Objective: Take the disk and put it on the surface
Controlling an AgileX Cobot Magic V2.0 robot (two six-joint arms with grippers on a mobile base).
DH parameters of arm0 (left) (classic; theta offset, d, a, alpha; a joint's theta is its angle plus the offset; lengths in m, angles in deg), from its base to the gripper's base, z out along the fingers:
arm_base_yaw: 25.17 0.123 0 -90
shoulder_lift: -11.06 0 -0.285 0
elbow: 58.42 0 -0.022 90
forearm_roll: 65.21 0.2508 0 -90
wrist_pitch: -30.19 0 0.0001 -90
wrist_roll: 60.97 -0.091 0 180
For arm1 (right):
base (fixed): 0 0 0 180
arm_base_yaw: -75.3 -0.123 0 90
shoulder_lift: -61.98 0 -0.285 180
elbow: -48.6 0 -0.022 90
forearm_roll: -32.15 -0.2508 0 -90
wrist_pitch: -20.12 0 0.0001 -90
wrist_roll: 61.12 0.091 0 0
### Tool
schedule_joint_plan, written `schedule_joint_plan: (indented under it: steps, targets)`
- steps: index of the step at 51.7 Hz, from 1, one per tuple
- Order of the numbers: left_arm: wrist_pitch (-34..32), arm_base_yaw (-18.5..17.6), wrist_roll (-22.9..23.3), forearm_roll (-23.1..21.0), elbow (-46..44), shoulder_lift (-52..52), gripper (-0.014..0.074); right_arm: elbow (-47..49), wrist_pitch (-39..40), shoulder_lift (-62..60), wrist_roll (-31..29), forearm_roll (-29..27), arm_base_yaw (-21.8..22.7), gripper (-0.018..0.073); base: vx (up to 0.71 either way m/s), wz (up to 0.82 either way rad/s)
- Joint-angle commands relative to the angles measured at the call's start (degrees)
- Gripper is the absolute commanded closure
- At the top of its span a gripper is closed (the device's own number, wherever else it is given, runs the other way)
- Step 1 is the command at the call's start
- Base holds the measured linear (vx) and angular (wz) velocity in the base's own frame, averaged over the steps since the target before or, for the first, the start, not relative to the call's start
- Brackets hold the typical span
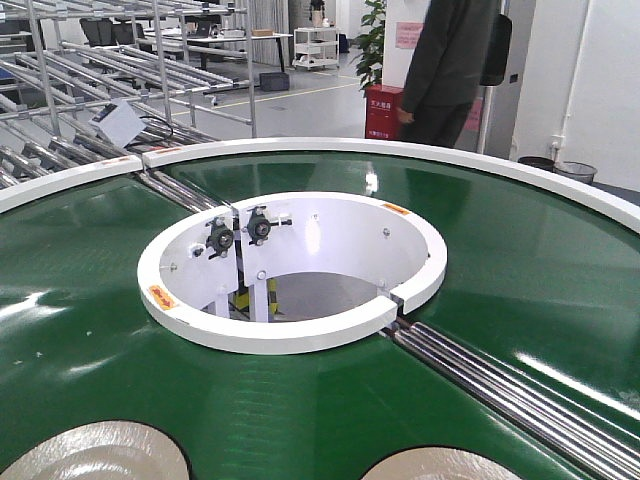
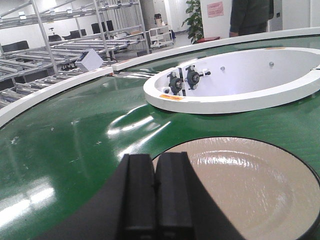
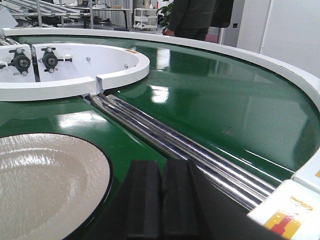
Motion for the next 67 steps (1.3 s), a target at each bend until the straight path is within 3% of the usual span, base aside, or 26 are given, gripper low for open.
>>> schedule_joint_plan:
  steps: [1, 44, 51, 56, 59, 67]
  targets:
    - [-4.71, -0.39, 0.54, -0.50, 0.76, -0.66, 0.0602, -1.09, 4.72, -0.29, 0.06, 0.63, 0.30, 0.0568, 0.00, 0.00]
    - [-4.98, -0.39, 0.59, -0.55, 0.76, -0.66, 0.0602, -1.09, 6.63, -0.29, 0.06, 0.63, 0.30, 0.0568, 0.00, 0.00]
    - [-10.94, -0.39, 1.71, -0.56, 0.00, -0.66, 0.0602, -1.05, 14.82, -0.29, 2.63, -0.98, 0.30, 0.0568, 0.00, 0.00]
    - [-21.52, -0.34, 7.40, -0.61, -0.52, -0.66, 0.0602, -0.60, 22.75, -0.29, 6.21, -4.02, 0.30, 0.0568, 0.00, 0.00]
    - [-24.27, -0.34, 9.86, -0.61, -3.24, -0.66, 0.0602, 1.22, 23.64, -0.29, 6.41, -4.64, 0.30, 0.0568, 0.00, 0.00]
    - [-11.91, -0.34, 9.56, -0.42, -20.49, 1.37, 0.0602, 12.80, 21.37, 4.17, 4.72, -4.33, 0.30, 0.0568, 0.00, 0.00]
